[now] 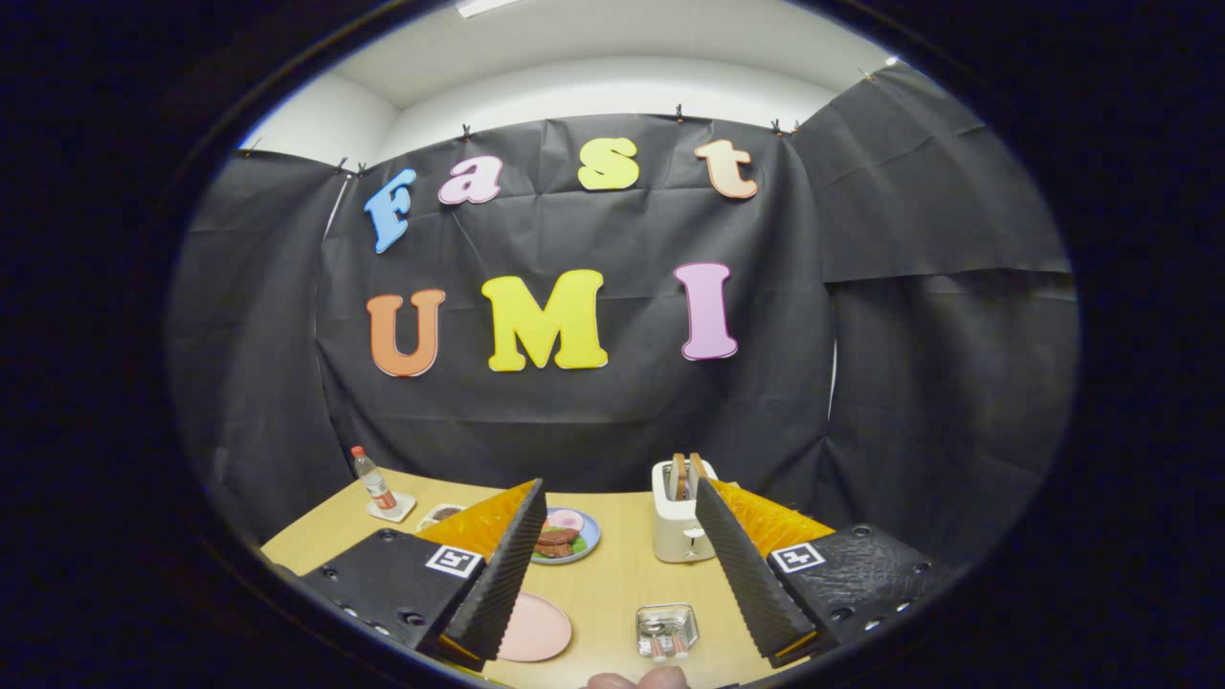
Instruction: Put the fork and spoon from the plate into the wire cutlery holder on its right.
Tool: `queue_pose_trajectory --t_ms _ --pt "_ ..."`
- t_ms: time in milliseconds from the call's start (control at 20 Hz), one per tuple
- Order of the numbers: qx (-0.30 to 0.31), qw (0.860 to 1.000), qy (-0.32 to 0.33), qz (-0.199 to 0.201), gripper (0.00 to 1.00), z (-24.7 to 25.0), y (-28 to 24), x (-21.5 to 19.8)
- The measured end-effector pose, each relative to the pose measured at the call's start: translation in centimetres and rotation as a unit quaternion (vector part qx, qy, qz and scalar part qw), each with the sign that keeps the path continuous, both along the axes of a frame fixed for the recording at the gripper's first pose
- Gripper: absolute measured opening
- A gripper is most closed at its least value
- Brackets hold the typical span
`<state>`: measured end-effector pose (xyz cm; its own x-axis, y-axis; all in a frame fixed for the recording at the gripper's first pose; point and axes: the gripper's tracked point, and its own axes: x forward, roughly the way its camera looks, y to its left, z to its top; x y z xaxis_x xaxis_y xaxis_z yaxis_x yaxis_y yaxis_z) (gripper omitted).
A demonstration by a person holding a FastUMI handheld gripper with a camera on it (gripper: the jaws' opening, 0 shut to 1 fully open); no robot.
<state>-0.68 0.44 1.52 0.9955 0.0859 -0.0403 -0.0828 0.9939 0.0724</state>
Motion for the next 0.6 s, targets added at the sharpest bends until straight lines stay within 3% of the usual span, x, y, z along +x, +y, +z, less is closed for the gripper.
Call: queue_pose_trajectory --t_ms 600 --pt "0.000 1.000 -0.006 -0.004 0.94 0.44 -0.17 -0.45"
